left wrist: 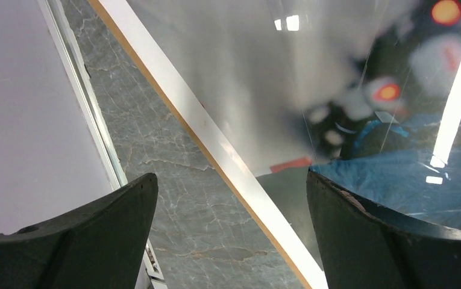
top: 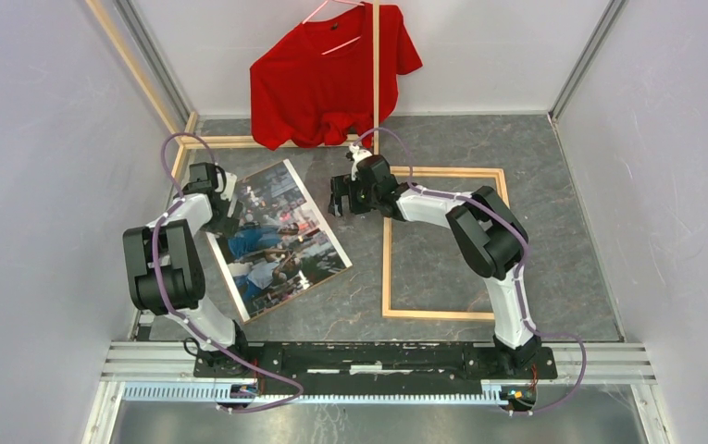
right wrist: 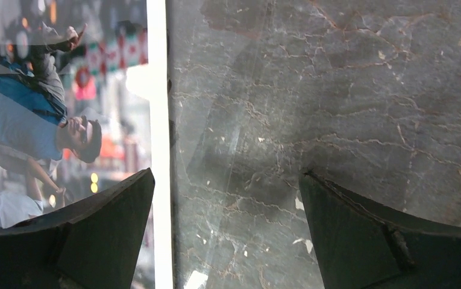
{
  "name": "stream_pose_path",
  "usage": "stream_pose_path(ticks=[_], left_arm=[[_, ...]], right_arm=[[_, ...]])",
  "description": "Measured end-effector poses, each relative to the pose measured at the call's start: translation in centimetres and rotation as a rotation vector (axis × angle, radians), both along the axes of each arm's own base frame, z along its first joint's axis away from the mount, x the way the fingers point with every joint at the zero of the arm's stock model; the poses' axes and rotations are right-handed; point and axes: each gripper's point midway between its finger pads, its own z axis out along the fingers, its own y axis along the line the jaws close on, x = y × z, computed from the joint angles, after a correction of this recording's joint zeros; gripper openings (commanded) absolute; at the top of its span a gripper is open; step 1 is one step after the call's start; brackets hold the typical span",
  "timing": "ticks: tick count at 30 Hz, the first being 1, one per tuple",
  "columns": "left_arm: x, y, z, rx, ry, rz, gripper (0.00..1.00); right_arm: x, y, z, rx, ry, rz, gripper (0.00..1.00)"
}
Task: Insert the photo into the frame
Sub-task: Pick up the photo frame item at the center of the board.
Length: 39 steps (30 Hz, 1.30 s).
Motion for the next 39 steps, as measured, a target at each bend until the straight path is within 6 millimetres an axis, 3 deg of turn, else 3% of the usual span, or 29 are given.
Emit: stream_pose_path(ticks=[7, 20, 29, 39], left_arm=[[1.0, 0.5, -0.2, 0.03, -0.019, -0.031, 0.98], [2.1, 1.0, 0.0, 0.087, -0.035, -0.068, 0.95], [2.5, 1.0, 0.0, 0.108, -0.042, -0.071, 0.94], [2.8, 1.1, -0.1, 0.122, -0.052, -0.091, 0.93]], right_arm=[[0.2, 0.9, 0.3, 0.068, 0.042, -0.032, 0.94], [-2.0, 3.2, 0.6, 0.21, 0.132, -0.013, 0.93], [-2.8, 3.6, 0.8, 0.258, 0.185, -0.024, 0.92], [-5.1, 3.5, 2.0, 0.342, 0.26, -0.026, 0.9]])
